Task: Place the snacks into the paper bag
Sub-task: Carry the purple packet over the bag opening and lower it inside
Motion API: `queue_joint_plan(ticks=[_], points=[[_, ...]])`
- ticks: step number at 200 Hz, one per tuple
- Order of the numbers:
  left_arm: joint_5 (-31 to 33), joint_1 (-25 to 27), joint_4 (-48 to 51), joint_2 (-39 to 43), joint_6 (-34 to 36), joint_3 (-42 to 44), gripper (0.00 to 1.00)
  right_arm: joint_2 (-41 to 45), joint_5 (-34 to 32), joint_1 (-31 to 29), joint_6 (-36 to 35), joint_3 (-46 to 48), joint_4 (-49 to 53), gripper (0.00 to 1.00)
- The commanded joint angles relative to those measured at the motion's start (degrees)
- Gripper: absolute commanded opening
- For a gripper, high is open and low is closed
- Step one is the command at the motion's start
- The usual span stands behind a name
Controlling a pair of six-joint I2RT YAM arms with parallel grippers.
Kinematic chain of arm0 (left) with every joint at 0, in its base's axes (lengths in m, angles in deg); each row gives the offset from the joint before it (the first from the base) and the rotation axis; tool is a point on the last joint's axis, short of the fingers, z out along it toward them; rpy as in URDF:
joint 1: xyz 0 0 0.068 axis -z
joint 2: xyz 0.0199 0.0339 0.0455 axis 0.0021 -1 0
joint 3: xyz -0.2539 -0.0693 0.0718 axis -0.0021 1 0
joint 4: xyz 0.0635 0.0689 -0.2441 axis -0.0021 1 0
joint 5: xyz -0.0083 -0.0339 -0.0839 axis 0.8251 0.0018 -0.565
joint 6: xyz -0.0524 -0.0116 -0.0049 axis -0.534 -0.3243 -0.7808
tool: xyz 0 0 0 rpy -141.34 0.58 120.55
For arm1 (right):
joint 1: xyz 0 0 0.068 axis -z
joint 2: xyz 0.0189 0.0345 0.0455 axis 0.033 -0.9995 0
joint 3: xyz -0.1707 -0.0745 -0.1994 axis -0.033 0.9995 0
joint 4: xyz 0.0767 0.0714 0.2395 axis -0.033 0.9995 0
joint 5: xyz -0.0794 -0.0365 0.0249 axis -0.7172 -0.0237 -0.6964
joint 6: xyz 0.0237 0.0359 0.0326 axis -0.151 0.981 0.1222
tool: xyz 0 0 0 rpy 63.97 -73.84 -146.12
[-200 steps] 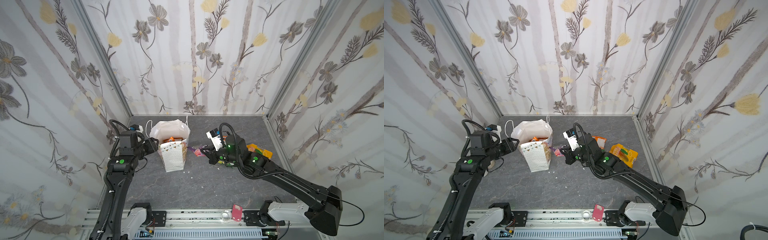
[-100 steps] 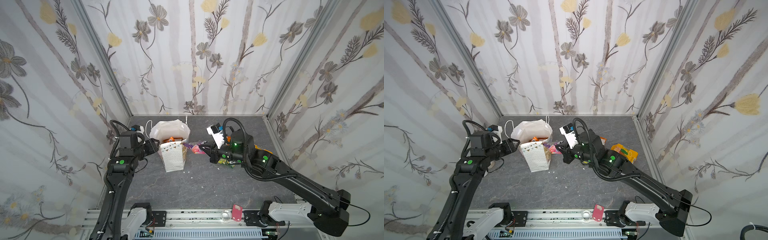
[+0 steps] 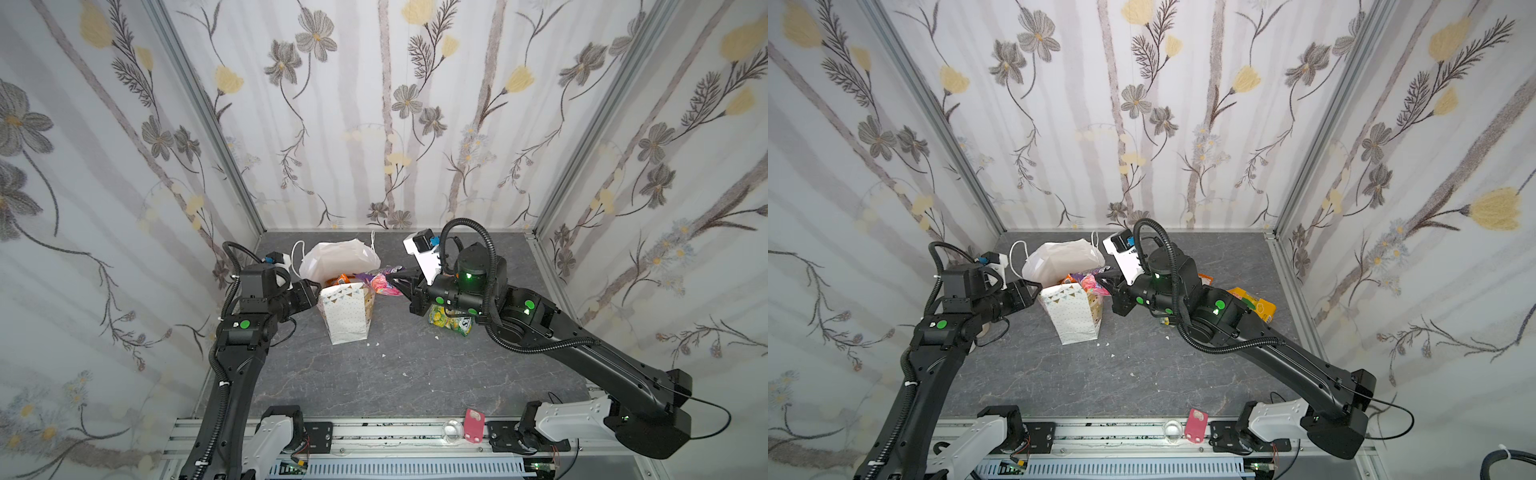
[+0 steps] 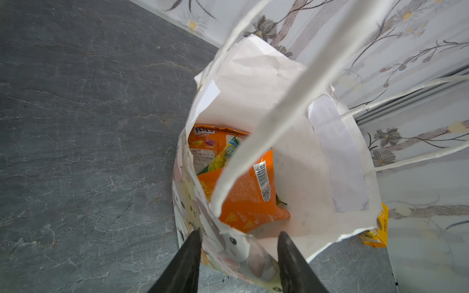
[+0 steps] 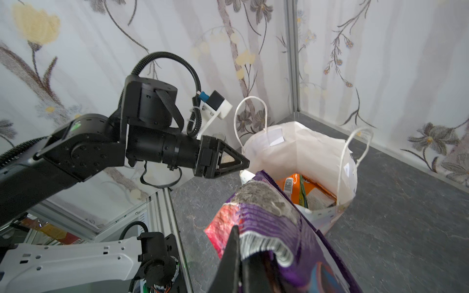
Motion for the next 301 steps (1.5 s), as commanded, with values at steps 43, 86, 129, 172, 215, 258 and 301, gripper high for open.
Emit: queue_joint_plan(ticks=[43,86,129,172,215,258,301], points=[[-0.6,0.0,-1.3,-0.2,0.1,0.2,0.48,-9.2,1.8,-0.2,-3.6,-13.6,0.5,0.0],[-0.5,0.0,-1.2,-0.6,0.4,0.3,0.48,-14.8,1.1,0.1,-4.6,-19.5,2.6,0.0],[0.7,0.0,-0.5,-0.1,0.9,0.2,0.48,-20.5,1.8,2.7,-3.6,-23.4,5.2,0.0],[0.7,-0.1,-0.7,-0.6,1.0,0.6,0.48,-26.8,2.4,4.3,-4.4,-29.5,11.2,0.0],[0.5,0.0,-0.9,-0.4,1.0,0.1,0.48,-33.1,3.9,4.2,-5.4,-36.3,14.0,0.0],[0.8,0.0,-0.4,-0.2,1.3,0.3,0.48,-36.8,3.9,4.3,-5.8,-39.5,12.7,0.0],[0.3,0.0,-0.4,-0.8,1.3,0.0,0.48,-40.3,2.8,4.5,-7.1,-40.9,11.8,0.0]])
